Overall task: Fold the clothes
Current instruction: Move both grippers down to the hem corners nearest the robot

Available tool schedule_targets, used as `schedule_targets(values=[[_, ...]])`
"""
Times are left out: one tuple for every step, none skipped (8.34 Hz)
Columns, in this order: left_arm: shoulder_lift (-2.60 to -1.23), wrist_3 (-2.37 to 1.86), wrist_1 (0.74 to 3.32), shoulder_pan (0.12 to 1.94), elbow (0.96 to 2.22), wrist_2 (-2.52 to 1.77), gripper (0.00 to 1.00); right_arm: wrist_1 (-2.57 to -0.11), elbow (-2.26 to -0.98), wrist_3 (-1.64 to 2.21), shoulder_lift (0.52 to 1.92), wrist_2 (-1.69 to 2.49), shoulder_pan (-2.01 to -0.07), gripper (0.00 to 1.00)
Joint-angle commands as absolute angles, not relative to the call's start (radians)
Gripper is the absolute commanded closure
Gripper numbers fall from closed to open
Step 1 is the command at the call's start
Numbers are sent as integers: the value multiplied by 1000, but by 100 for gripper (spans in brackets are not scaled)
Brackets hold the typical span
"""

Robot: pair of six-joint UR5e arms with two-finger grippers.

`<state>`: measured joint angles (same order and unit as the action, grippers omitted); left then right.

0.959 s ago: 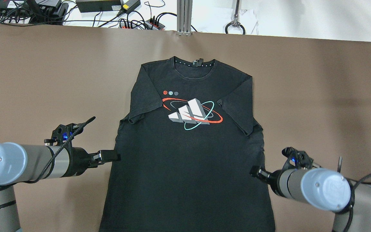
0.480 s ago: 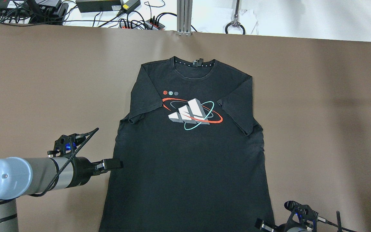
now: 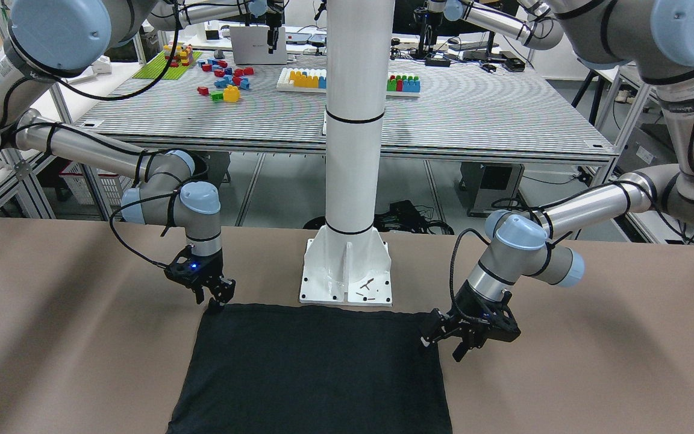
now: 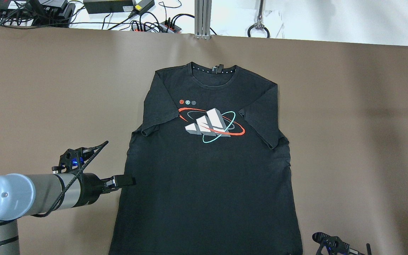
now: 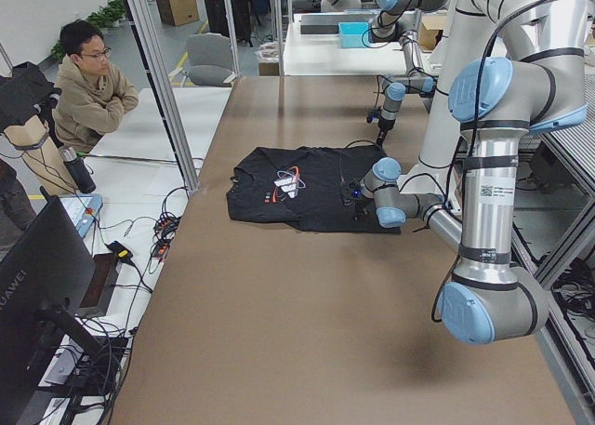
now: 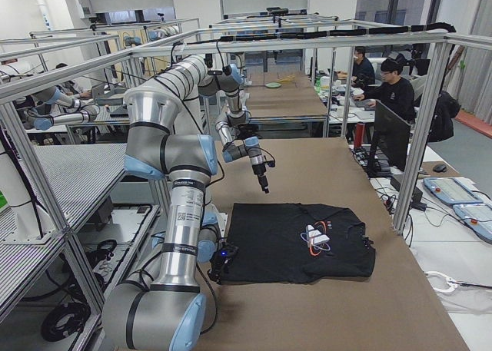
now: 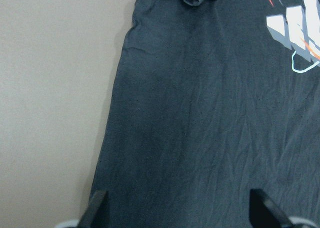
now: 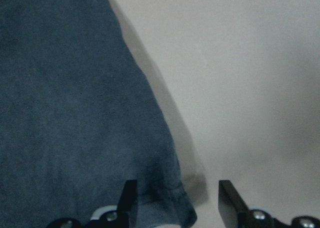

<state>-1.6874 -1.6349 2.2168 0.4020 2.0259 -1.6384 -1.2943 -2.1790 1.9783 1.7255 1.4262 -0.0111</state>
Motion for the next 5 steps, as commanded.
schedule_targets(values=[[-1689, -1635, 2217, 400, 2023, -1638, 0, -1295, -2180, 1977, 1724, 1427, -11, 57], [-1690, -1635, 2217, 399, 2025, -1638, 0, -1295, -2186, 1977, 1726, 1425, -12, 79], [-1692, -1635, 2217, 399, 2023, -1638, 0, -1295, -2186, 1970, 1727, 1425, -14, 85], [-1692, -1635, 2217, 399, 2025, -1638, 0, -1295, -2187, 1968, 1729, 1425, -12, 87], [-1692, -1635, 2217, 399, 2023, -1638, 0, -1295, -2190, 1968, 1730, 1427, -11, 87]])
